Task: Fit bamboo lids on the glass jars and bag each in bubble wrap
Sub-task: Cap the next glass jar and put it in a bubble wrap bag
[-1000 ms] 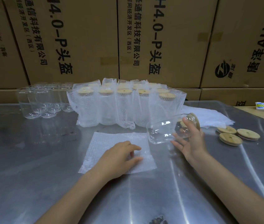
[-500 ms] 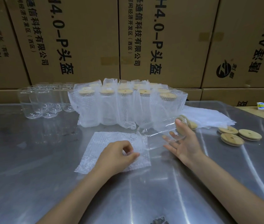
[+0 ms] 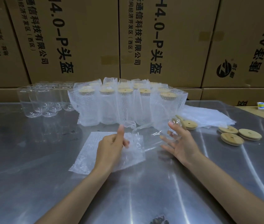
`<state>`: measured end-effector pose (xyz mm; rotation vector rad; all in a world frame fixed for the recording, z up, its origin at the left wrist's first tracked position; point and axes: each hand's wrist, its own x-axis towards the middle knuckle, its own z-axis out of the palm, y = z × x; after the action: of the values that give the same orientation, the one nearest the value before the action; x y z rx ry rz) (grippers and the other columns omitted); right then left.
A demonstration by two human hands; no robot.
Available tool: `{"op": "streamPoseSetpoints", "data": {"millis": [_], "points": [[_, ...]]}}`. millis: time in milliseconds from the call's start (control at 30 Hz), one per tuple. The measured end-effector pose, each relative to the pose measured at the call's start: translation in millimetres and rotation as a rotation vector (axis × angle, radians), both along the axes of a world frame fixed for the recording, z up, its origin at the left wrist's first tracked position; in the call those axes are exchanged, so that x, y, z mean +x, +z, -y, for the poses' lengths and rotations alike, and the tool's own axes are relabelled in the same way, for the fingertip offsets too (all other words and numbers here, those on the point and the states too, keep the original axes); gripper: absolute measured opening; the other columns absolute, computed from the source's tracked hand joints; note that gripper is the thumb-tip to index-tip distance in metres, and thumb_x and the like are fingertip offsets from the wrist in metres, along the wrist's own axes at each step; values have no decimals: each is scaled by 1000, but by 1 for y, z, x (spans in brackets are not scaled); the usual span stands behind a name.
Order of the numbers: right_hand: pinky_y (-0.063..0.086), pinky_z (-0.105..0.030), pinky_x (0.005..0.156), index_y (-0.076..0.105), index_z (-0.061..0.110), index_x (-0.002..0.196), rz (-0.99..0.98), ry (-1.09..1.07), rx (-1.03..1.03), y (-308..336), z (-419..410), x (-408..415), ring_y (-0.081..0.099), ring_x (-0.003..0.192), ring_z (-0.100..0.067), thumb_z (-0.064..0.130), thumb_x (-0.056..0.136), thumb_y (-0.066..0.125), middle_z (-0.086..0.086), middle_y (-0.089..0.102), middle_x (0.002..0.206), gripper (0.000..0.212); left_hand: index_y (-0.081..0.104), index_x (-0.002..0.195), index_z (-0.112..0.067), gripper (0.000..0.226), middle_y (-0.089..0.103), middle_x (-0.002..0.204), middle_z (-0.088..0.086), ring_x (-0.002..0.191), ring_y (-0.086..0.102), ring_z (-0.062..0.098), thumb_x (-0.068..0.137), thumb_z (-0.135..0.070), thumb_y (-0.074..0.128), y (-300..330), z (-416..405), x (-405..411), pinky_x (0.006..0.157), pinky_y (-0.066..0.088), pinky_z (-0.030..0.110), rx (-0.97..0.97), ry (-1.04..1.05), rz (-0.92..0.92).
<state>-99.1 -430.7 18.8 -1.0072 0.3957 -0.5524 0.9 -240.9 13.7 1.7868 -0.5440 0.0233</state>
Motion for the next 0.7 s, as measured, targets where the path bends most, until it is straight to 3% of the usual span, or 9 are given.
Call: {"op": "streamPoseSetpoints", "data": {"millis": [67,133,200,333,433,500,567,700], "points": [[57,-34,62,46,20,137,0,2,1,-1,0,0,68,102,-27,35,55,78,-3,53,106,89,54,38,-20,68,63,52,-11,49,54,1,94,-56,42,0,-2,2,61,40,25,135,3,1],[57,-35,63,47,21,136,-11,4,1,0,0,0,69,100,-26,36,53,79,-2,54,105,90,48,41,-20,54,52,44,-10,44,46,5,89,-43,59,-3,-3,2,56,39,27,345,6,101],[57,-34,63,47,21,136,-20,3,-1,0,0,0,70,99,-26,37,51,79,-3,54,106,92,49,57,-24,35,55,56,-12,57,51,6,77,-45,70,-5,-3,0,60,42,27,503,-43,169],[57,-34,60,49,22,133,-23,9,0,-1,-2,-1,70,99,-26,38,50,80,-4,53,109,90,48,75,-29,41,54,77,-13,73,52,7,67,-59,74,-3,-5,0,63,37,26,666,-114,214],[58,-34,60,57,23,126,-20,39,1,0,-2,0,72,88,-23,38,53,79,-4,53,108,78,57,72,-31,26,59,73,-15,76,57,6,73,-50,75,0,-6,2,65,40,22,659,-106,191],[58,-34,60,63,25,110,-2,70,8,0,-1,0,72,79,-22,37,54,77,-5,54,107,59,64,71,-30,16,63,72,-15,77,60,5,79,-40,73,1,-7,3,66,43,20,603,-100,162],[58,-33,57,65,28,96,17,103,16,0,-1,-1,72,79,-23,35,54,77,-4,56,104,45,68,71,-27,13,67,73,-13,74,61,5,81,-33,73,1,-7,3,62,43,17,456,-88,85],[55,-31,53,66,29,94,27,125,20,1,-2,-2,70,86,-26,27,54,83,-3,57,101,43,70,72,-24,14,69,75,-7,74,60,9,85,-25,70,4,-6,3,63,43,17,121,-29,-68]]}}
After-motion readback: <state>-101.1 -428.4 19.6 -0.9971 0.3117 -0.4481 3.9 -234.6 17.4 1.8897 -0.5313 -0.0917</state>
